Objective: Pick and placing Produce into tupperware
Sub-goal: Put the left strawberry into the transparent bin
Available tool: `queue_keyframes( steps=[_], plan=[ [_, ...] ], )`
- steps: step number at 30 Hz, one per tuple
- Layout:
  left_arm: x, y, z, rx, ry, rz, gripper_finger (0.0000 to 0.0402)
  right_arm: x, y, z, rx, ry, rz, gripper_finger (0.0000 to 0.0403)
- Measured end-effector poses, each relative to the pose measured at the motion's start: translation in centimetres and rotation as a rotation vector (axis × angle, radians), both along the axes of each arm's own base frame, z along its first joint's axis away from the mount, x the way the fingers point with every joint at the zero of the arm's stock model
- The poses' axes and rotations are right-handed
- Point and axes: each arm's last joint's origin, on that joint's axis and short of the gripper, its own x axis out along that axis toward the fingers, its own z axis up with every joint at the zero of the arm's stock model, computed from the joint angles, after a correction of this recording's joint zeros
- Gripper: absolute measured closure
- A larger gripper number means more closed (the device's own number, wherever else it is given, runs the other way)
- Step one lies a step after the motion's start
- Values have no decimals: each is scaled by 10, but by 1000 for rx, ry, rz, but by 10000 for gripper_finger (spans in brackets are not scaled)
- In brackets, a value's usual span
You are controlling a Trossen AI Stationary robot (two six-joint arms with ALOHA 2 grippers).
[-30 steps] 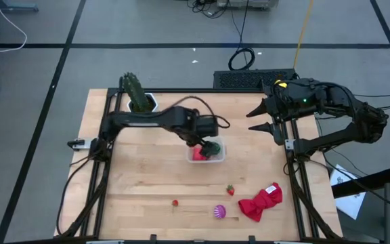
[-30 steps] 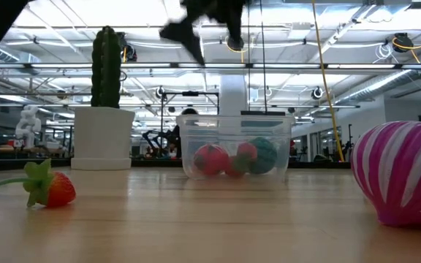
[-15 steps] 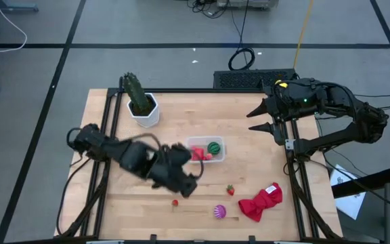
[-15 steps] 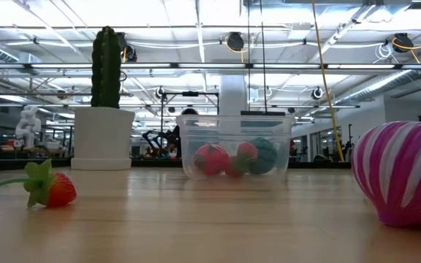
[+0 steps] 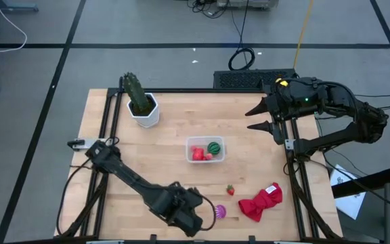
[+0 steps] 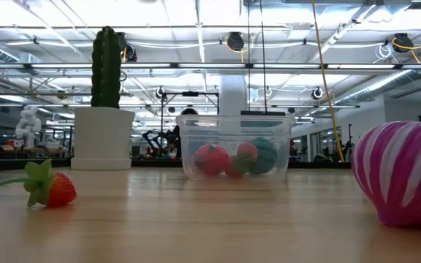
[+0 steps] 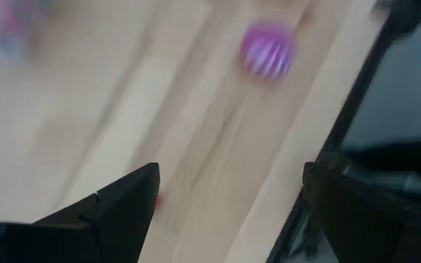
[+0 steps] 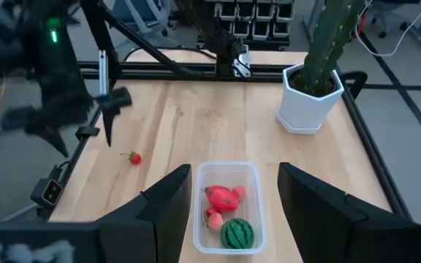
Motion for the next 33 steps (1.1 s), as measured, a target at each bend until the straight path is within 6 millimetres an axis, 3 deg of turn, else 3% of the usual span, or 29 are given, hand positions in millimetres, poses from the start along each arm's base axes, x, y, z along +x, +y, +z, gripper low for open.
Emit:
queue_keyframes(
  steps=[5, 9, 15, 20, 24, 30, 33],
  plan=[
    [0, -5, -40, -28, 242, 80, 66, 0, 0, 0, 30, 3, -16, 206],
    [-5, -2, -54, 26, 354, 174, 64, 0, 0, 0, 38, 3, -20, 206],
    [-5, 0, -55, 101, 295, 278, 70, 0, 0, 0, 61, 5, -32, 206],
    [5, 4, -56, 17, 265, 317, 89, 0, 0, 0, 61, 5, -32, 206],
    [12, 2, -74, -69, 262, 349, 108, 0, 0, 0, 61, 6, -32, 206],
    [1, 3, -106, -133, 437, 469, 123, 0, 0, 0, 61, 6, -32, 206],
    [0, 0, -112, -155, 437, 489, 121, 0, 0, 0, 61, 6, -32, 206]
  ],
)
